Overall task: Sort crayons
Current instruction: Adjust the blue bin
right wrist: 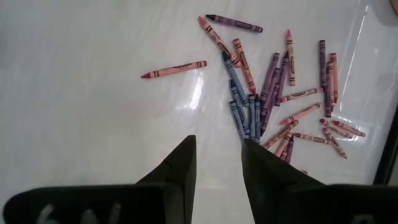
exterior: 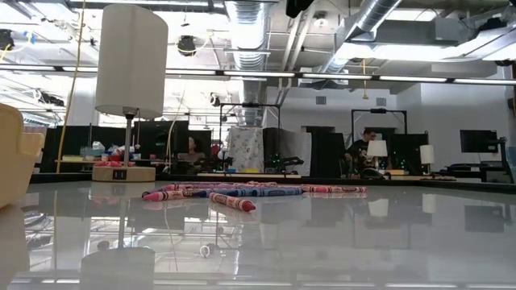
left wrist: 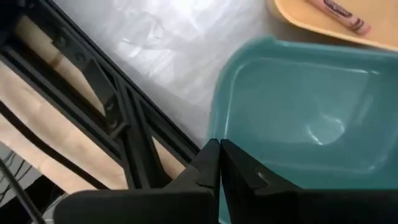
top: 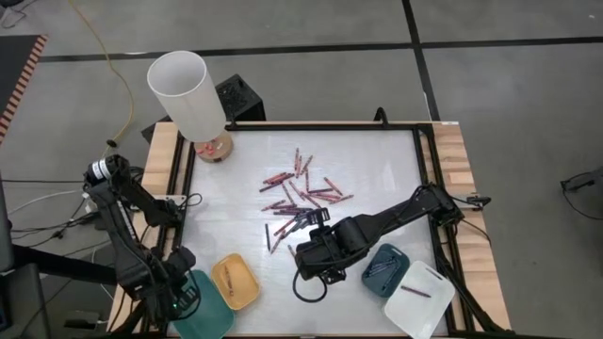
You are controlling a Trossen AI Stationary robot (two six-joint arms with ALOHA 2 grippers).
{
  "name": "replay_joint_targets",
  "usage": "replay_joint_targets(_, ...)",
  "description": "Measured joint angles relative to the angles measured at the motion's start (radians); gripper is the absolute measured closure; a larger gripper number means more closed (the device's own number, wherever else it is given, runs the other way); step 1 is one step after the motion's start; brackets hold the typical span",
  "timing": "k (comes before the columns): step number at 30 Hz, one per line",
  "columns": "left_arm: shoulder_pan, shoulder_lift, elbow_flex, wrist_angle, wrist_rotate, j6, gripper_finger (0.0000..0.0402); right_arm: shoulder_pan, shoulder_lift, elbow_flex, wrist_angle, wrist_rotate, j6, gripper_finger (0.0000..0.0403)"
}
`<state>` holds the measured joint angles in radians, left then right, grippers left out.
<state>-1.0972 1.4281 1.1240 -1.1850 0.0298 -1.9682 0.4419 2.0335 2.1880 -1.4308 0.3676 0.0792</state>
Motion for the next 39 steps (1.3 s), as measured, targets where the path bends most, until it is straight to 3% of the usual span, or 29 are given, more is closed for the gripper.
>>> replay_joint_targets(6,-0.021,0.003,0.000,0.138,0.002,0.030,0.0401,0.000,0.000,0.000,-0.001,0.000,0.000,0.0281)
replay_joint_targets(12,-0.027,0.054,0.000,0.153,0.009,0.055,0.0401,0.000,0.000,0.000,0.004,0.001,0.001,0.0281)
replay_joint_targets(22,0.058,0.194,0.000,0.169,0.045,0.343,0.0401,0.000,0.000,0.000,0.003,0.001,0.001,0.0281)
replay_joint_targets(39,0.176,0.210,0.000,0.238,-0.069,0.531,0.0401,0.002,0.000,0.000,0.002,0.001,0.012,0.0281)
